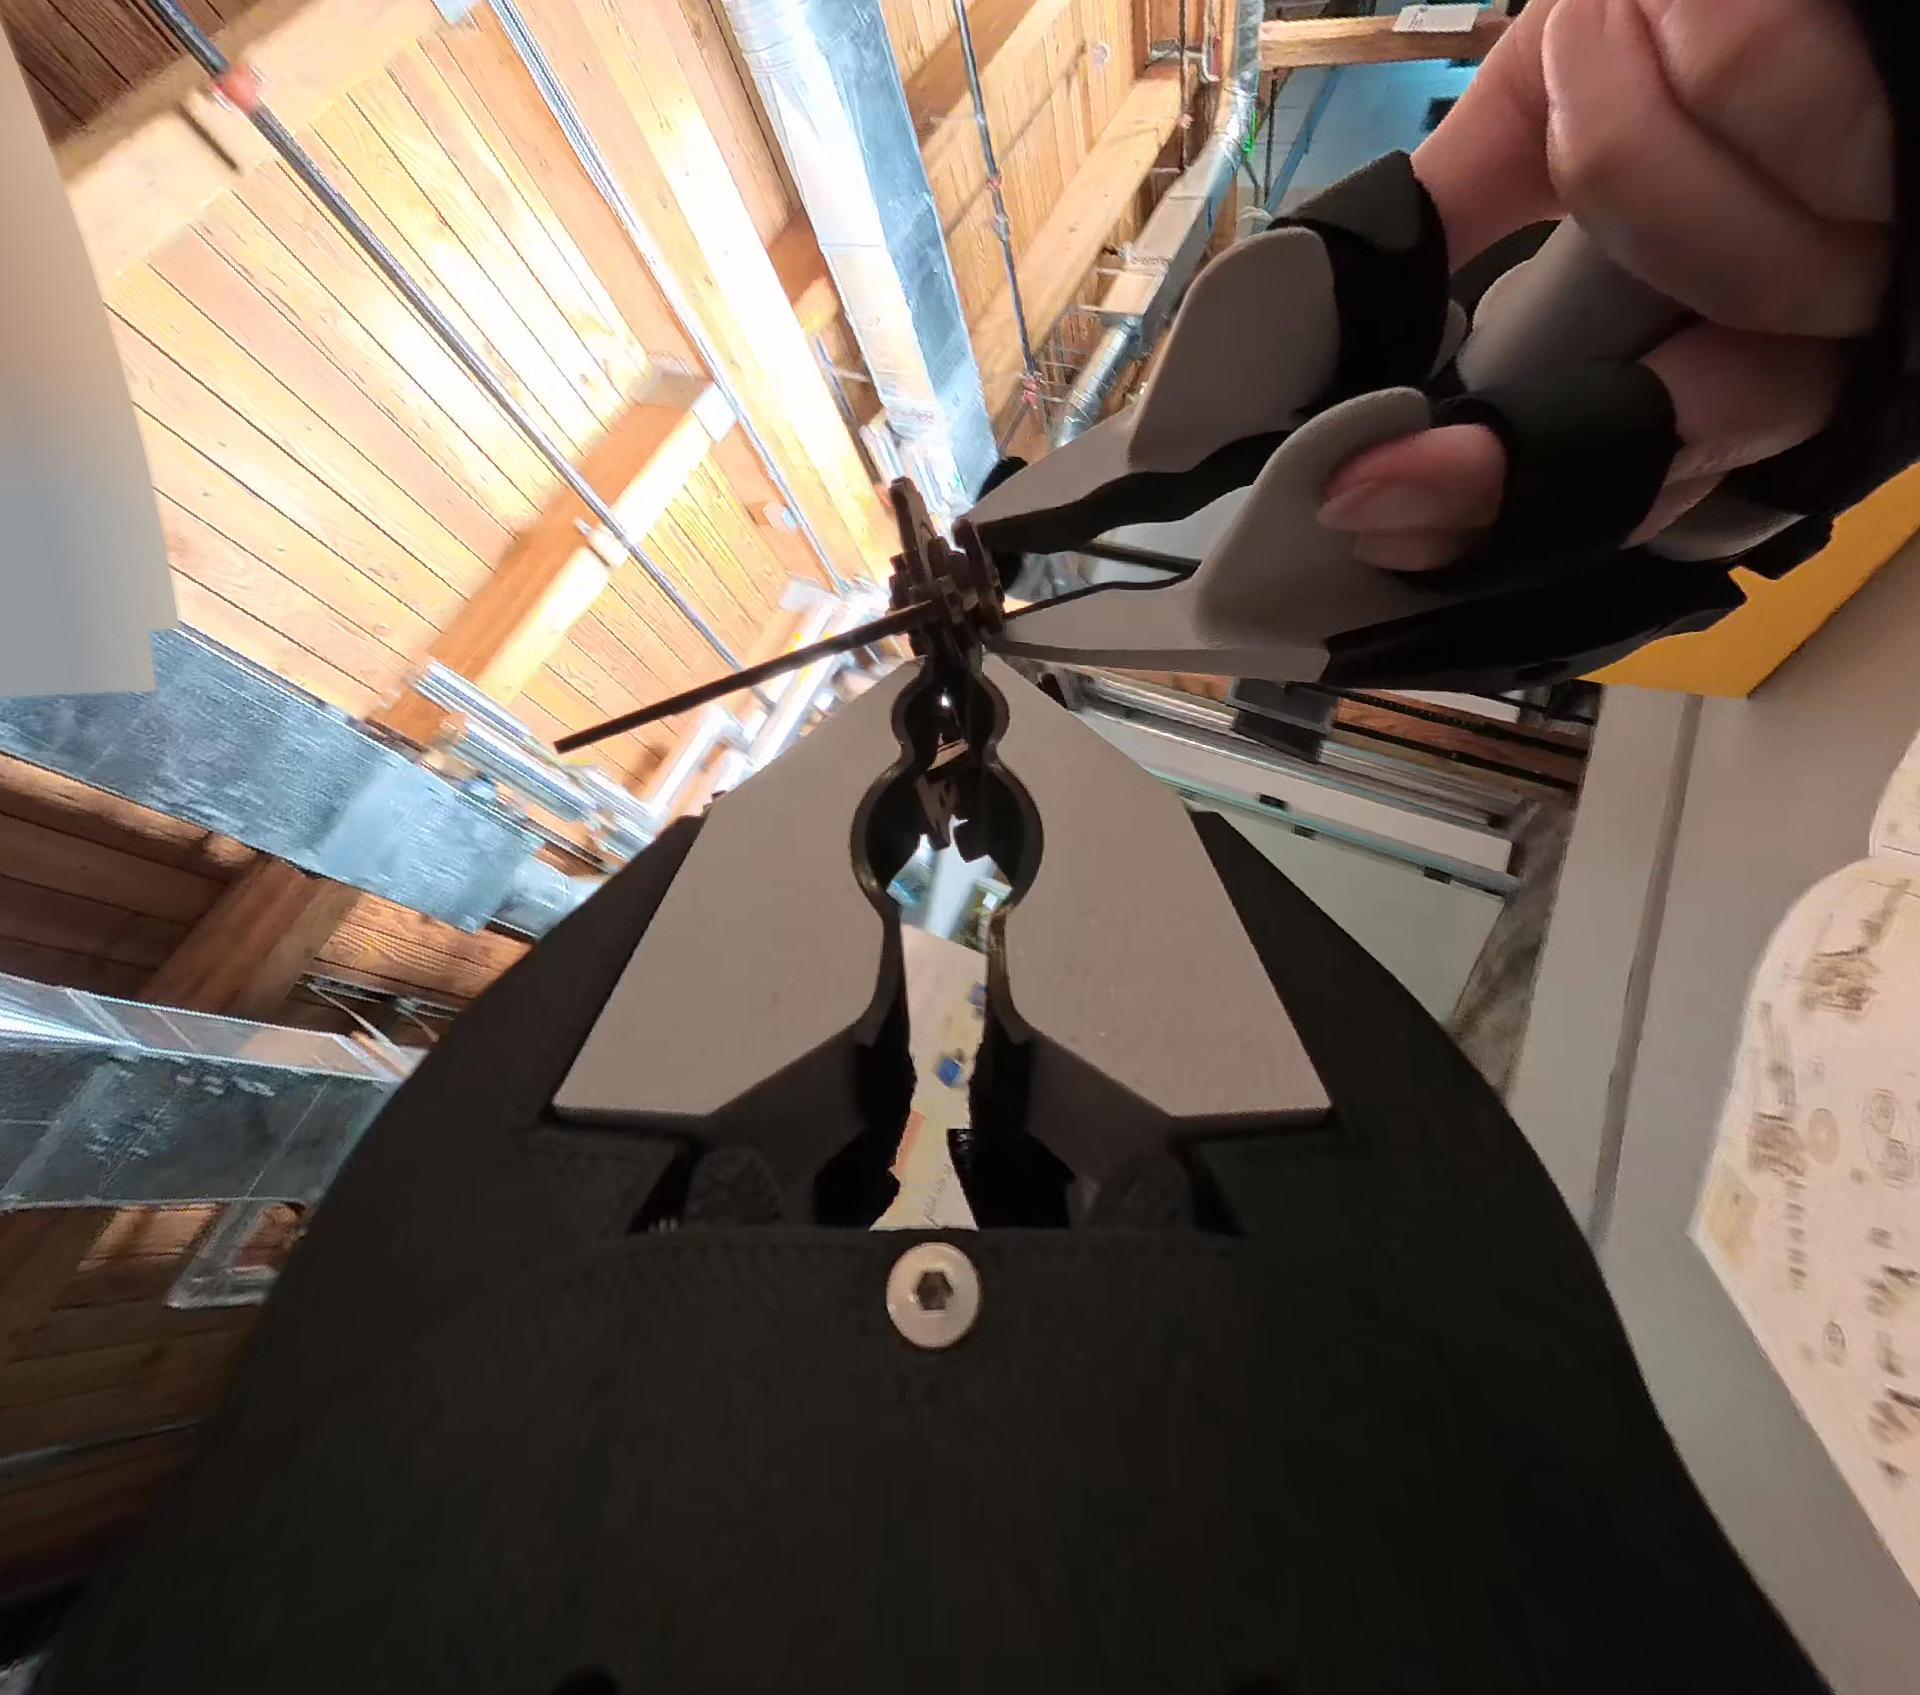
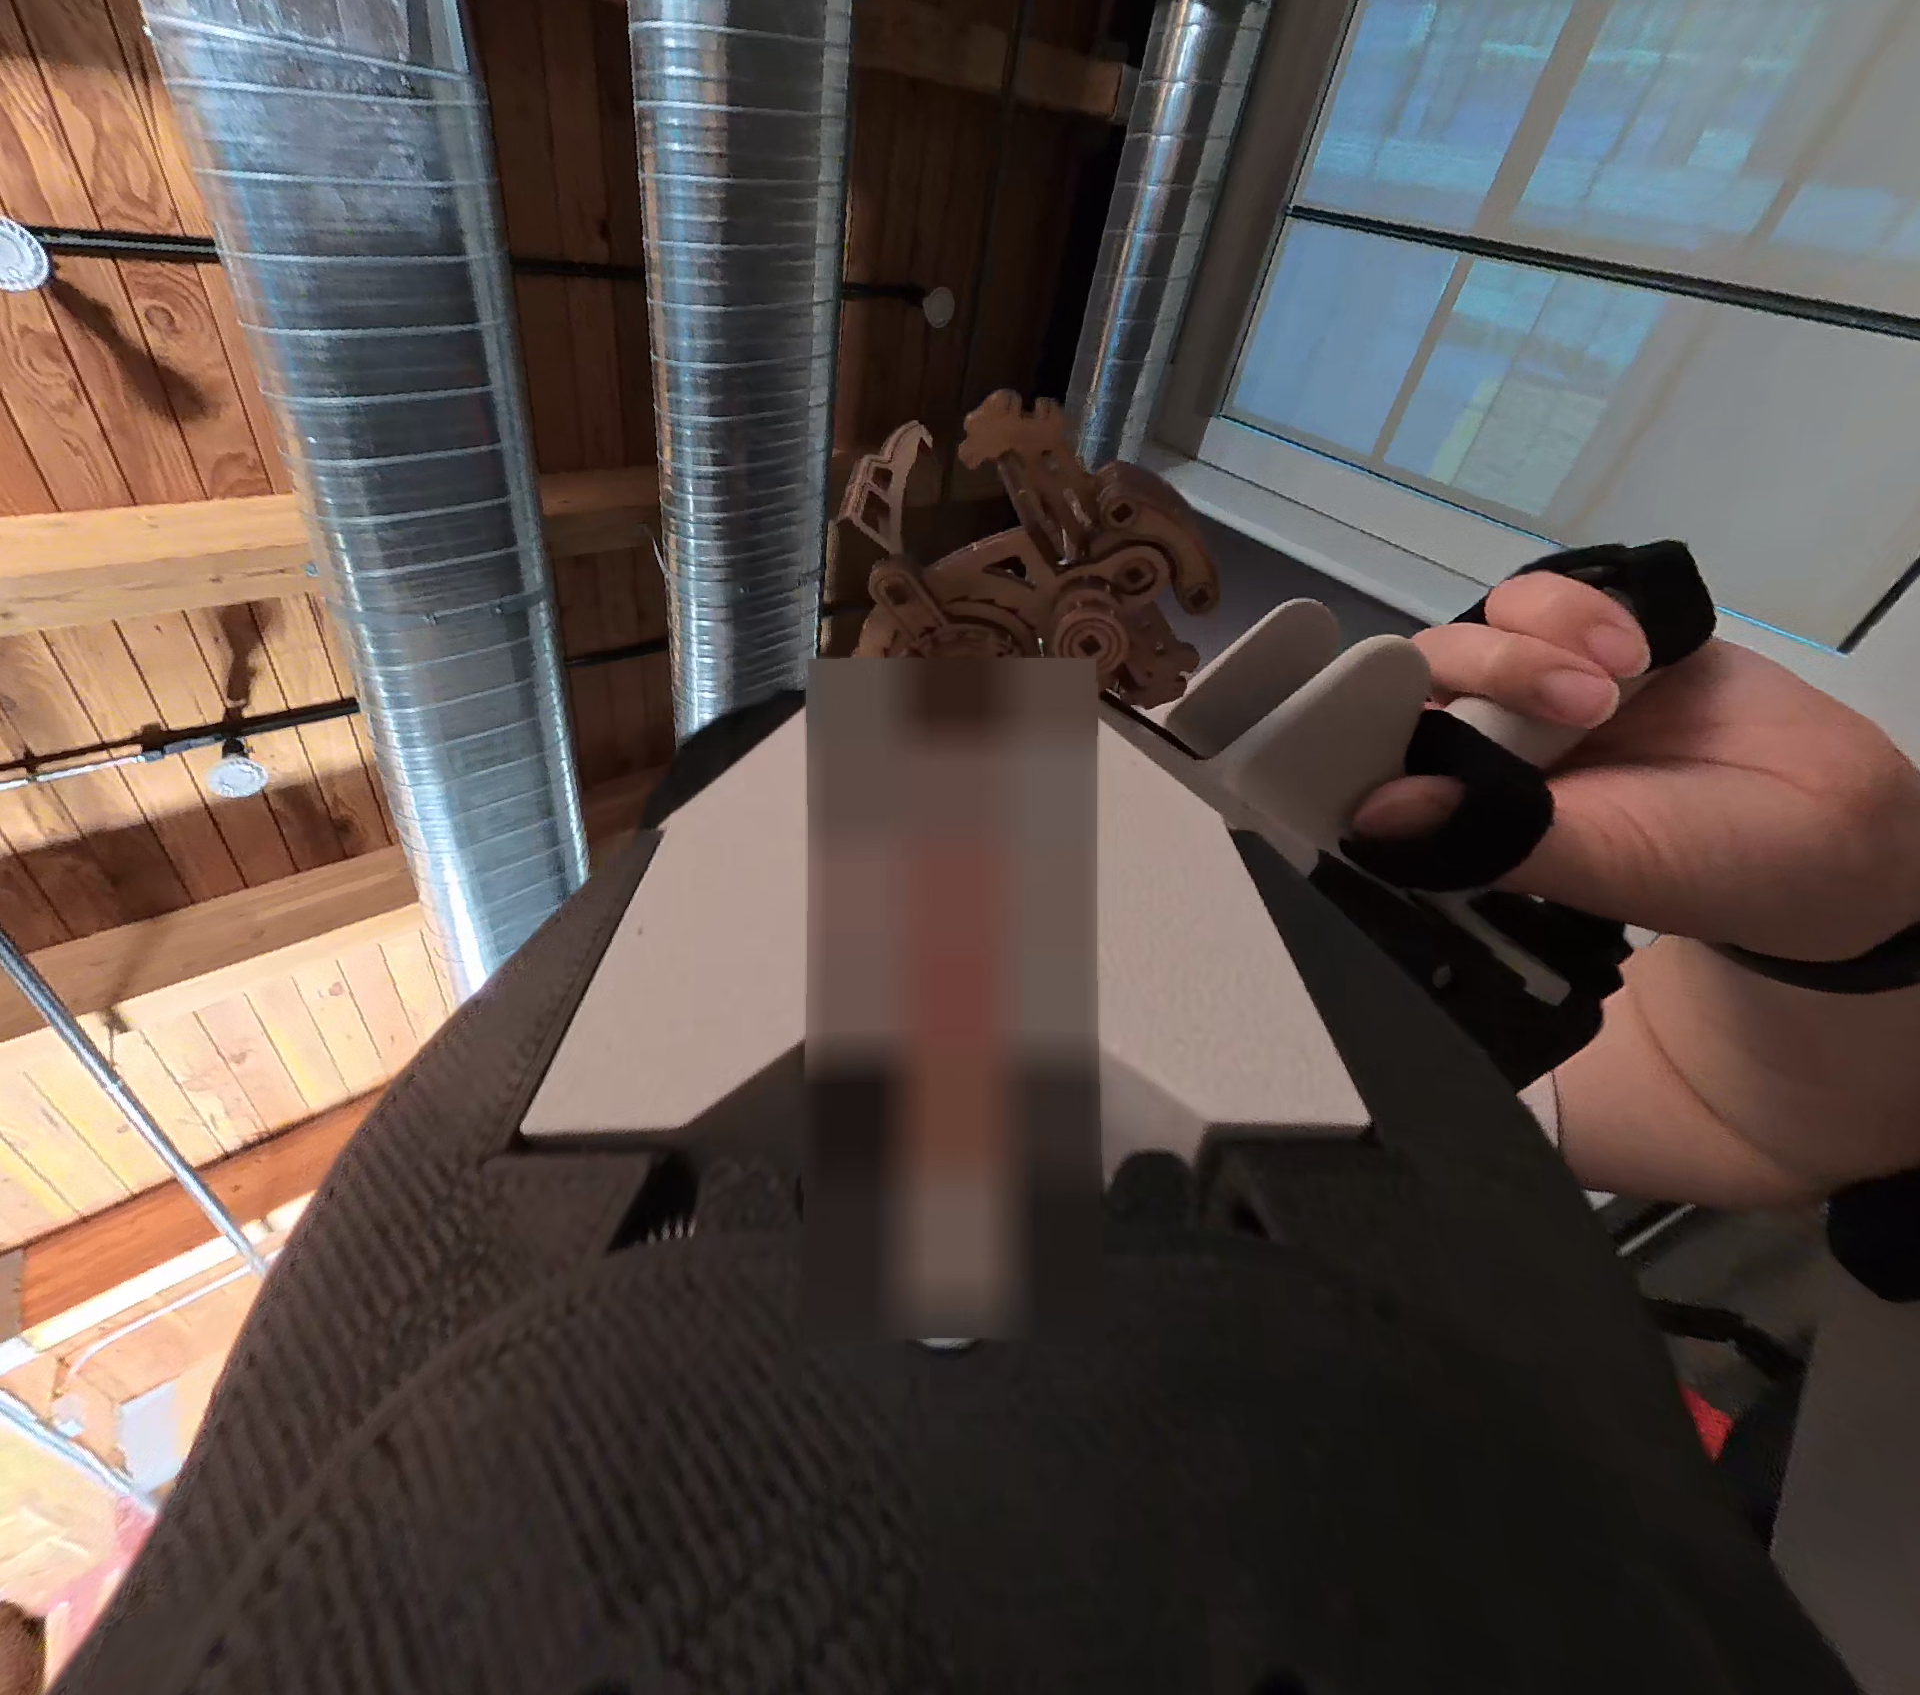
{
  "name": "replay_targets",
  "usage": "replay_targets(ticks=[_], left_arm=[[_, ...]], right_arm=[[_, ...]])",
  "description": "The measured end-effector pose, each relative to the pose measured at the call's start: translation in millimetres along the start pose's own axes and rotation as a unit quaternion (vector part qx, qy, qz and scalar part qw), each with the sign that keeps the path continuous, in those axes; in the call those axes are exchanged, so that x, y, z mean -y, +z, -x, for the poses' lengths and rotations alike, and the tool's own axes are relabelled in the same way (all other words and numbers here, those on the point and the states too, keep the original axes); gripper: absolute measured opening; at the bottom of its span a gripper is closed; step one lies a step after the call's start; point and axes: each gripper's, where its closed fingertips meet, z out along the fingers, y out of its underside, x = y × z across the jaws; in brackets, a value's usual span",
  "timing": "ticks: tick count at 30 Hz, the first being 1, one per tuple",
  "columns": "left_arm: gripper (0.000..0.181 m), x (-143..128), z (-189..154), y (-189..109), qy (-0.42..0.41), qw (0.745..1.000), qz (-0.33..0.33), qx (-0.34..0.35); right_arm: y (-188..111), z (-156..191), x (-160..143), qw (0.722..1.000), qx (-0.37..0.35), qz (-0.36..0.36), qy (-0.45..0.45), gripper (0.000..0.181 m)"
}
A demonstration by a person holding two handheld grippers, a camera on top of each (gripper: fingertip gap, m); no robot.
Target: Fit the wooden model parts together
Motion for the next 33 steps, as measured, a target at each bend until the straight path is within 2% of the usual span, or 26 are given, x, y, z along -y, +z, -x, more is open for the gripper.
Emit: replay_targets(ticks=[3, 5, 8, 10, 11, 12, 14, 16, 17, 18, 20, 21, 23, 26, 29, 33], left_arm=[[0.0, -11, -6, 5, -0.08, 0.996, 0.032, -0.036], [0.0, -21, -10, 8, -0.149, 0.986, 0.054, -0.06], [0.0, -36, -9, 13, -0.268, 0.955, 0.092, -0.084], [0.0, -46, -13, 15, -0.354, 0.921, 0.119, -0.11], [0.0, -50, -18, 17, -0.397, 0.898, 0.135, -0.13], [0.0, -55, -25, 17, -0.443, 0.87, 0.154, -0.155], [0.0, -59, -38, 16, -0.54, 0.797, 0.178, -0.203], [0.0, -65, -43, 14, -0.624, 0.725, 0.187, -0.222], [0.0, -68, -45, 14, -0.653, 0.698, 0.187, -0.228], [0.0, -72, -47, 13, -0.674, 0.676, 0.19, -0.229], [0.0, -79, -52, 11, -0.699, 0.645, 0.197, -0.236], [0.0, -81, -54, 10, -0.706, 0.636, 0.199, -0.24], [0.0, -83, -58, 9, -0.708, 0.631, 0.203, -0.246], [0.0, -85, -62, 8, -0.691, 0.645, 0.21, -0.25], [0.0, -83, -64, 8, -0.672, 0.662, 0.214, -0.254], [0.0, -81, -63, 9, -0.674, 0.661, 0.214, -0.253]], right_arm=[[-5, -4, 14, 0.997, -0.032, -0.036, -0.06, 0.019], [-13, -12, 27, 0.983, -0.1, -0.062, -0.14, 0.025], [-35, -17, 52, 0.926, -0.229, -0.094, -0.284, 0.037], [-46, -6, 65, 0.866, -0.291, -0.104, -0.394, 0.041], [-47, 0, 67, 0.819, -0.325, -0.092, -0.464, 0.041], [-48, 3, 68, 0.753, -0.371, -0.069, -0.539, 0.041], [-45, 3, 63, 0.583, -0.454, 0.002, -0.674, 0.038], [-40, -3, 57, 0.409, -0.501, 0.068, -0.76, 0.033], [-37, -8, 53, 0.345, -0.509, 0.092, -0.783, 0.028], [-36, -13, 51, 0.299, -0.517, 0.111, -0.794, 0.024], [-38, -22, 54, 0.236, -0.541, 0.137, -0.796, 0.025], [-39, -27, 56, 0.219, -0.547, 0.151, -0.794, 0.026], [-40, -35, 59, 0.203, -0.554, 0.181, -0.787, 0.026], [-41, -38, 66, 0.186, -0.565, 0.197, -0.779, 0.026], [-35, -38, 70, 0.188, -0.567, 0.203, -0.776, 0.026], [-39, -45, 77, 0.202, -0.59, 0.235, -0.746, 0.025]])
